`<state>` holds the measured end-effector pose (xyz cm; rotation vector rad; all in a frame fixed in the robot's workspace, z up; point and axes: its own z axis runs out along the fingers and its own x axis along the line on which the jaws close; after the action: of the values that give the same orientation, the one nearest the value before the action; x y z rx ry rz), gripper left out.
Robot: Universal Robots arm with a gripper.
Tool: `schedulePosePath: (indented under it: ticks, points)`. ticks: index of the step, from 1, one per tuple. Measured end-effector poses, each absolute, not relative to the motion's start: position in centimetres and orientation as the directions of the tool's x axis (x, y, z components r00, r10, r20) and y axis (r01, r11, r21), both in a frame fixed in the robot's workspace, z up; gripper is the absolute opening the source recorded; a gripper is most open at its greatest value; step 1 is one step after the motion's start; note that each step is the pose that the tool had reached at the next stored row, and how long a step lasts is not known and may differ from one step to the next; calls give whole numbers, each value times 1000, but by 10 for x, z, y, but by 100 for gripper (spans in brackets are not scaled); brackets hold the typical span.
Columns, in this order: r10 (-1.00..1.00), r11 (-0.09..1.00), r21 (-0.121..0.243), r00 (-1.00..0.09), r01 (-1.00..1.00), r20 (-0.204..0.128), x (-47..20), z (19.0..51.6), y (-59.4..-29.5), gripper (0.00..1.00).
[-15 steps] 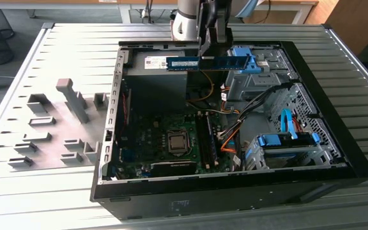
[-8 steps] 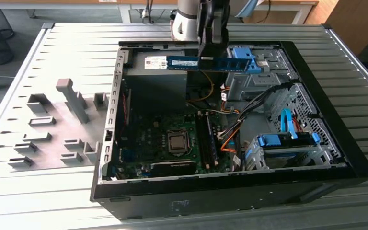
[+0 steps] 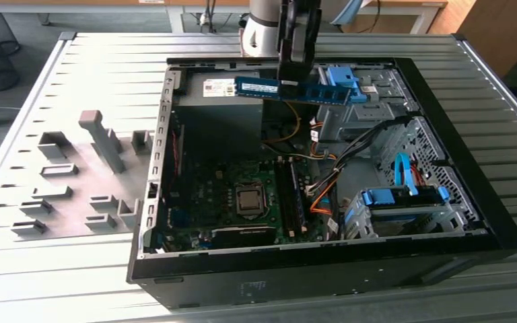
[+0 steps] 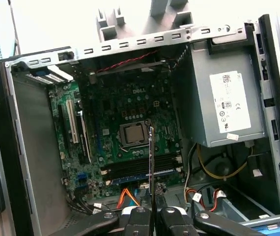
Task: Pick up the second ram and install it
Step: 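Insert the second ram into the second slot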
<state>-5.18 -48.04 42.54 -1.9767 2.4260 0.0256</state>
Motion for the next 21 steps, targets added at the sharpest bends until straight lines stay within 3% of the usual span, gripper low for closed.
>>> schedulePosePath:
  ticks: [21]
  points:
    - [-964, 264, 5, -264, -964, -19, -52, 425, -480, 14]
